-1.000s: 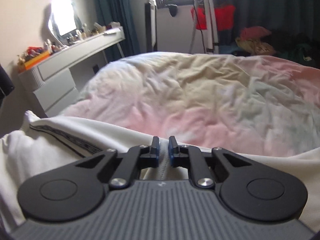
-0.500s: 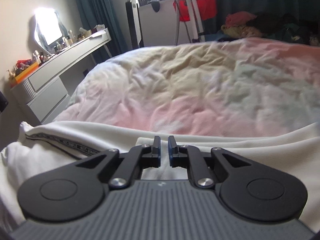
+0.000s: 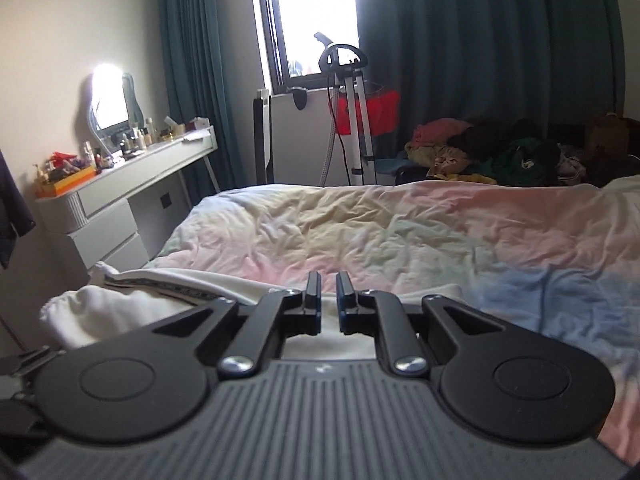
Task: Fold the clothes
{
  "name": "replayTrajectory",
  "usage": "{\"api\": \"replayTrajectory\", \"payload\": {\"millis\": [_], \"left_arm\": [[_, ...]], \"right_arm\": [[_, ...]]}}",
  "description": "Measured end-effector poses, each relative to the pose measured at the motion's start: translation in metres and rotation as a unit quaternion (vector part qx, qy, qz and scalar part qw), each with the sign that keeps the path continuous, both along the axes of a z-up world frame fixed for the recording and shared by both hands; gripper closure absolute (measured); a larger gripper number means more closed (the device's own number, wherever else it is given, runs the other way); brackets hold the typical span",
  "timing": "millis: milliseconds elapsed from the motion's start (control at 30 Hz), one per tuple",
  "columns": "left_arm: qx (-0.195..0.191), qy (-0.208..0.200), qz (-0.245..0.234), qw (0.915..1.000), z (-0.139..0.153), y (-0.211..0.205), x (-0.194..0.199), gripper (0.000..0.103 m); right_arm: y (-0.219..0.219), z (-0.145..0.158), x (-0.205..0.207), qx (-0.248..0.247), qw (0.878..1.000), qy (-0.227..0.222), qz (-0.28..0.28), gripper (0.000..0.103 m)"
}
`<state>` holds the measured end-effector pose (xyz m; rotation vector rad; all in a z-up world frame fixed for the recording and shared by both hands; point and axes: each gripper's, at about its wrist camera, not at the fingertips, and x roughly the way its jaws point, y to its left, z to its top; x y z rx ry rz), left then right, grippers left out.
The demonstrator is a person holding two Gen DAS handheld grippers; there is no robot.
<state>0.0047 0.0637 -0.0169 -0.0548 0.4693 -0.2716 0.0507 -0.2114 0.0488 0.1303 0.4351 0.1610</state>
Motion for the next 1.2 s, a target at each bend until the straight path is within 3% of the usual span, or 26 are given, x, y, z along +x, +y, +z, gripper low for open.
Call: {"api": "replayTrajectory", "payload": {"millis": [67, 133, 167, 200, 467, 633, 767, 933, 1100, 1200], "left_arm": [[0.017, -0.010, 0.007, 0.9998, 0.002, -0.004, -0.014, 0.005], [0.022, -0.015, 0.010, 0.9996, 0.004, -0.007, -0.026, 0.004], [0.022, -0.019, 0.010, 0.9995, 0.005, -0.008, -0.032, 0.002], [0.023, -0.023, 0.009, 0.9994, 0.006, -0.009, -0.038, 0.001], [0.032, -0.026, 0.015, 0.9991, -0.002, -0.016, -0.041, 0.000], [0.005, -0.018, 0.001, 0.9998, -0.005, -0.015, -0.033, 0.000], [0.018, -0.016, 0.007, 0.9997, -0.008, -0.018, -0.028, 0.000], [0.018, 0.017, 0.026, 0.9994, -0.017, -0.015, -0.017, 0.000], [-0.051, 0.093, 0.070, 0.9919, -0.029, 0.017, 0.008, 0.000], [-0.114, 0.137, 0.109, 0.9780, -0.037, 0.047, 0.021, 0.001]], "right_arm": [[-0.006, 0.000, -0.023, 0.004, 1.000, -0.003, -0.012, 0.091], [-0.012, -0.004, -0.042, 0.008, 1.000, -0.010, -0.017, 0.063], [-0.015, -0.007, -0.050, 0.011, 1.000, -0.016, -0.016, 0.035], [-0.016, -0.010, -0.055, 0.012, 1.000, -0.020, -0.015, 0.016], [-0.029, -0.042, -0.068, 0.025, 0.998, -0.045, -0.034, 0.017], [-0.035, -0.071, -0.069, 0.023, 0.997, -0.040, -0.068, 0.017], [-0.038, -0.073, -0.065, 0.019, 0.996, -0.037, -0.083, 0.017], [-0.036, -0.077, -0.062, 0.018, 0.996, -0.026, -0.082, 0.017], [-0.035, -0.081, -0.061, 0.022, 0.996, -0.015, -0.081, 0.017], [-0.035, -0.081, -0.062, 0.023, 0.996, -0.012, -0.085, 0.017]]}}
